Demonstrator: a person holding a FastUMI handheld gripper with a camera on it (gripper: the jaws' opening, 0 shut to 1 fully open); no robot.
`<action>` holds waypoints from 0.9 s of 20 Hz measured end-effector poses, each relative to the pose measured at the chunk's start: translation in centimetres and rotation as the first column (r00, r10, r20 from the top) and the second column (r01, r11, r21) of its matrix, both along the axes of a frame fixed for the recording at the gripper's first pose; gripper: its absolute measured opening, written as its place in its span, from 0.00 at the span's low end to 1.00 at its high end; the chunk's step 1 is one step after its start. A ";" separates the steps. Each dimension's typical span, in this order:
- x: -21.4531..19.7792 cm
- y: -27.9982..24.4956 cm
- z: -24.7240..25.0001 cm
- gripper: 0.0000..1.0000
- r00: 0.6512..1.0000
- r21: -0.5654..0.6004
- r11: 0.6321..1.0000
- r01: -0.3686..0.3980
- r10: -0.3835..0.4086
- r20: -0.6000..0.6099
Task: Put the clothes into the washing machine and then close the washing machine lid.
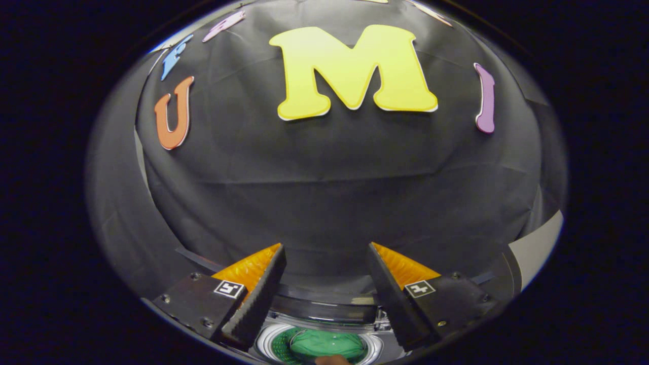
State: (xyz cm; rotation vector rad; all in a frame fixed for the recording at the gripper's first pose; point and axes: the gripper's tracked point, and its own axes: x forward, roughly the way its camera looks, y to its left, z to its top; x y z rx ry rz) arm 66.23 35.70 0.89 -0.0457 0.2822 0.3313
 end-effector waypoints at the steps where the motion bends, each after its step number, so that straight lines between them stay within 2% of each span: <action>1: 0.0 0.0 0.1 1.00 1.000 0.000 1.000 -0.001 0.001 0.007; 18: 0.1 0.0 0.2 1.00 0.998 0.005 1.000 -0.004 0.004 0.066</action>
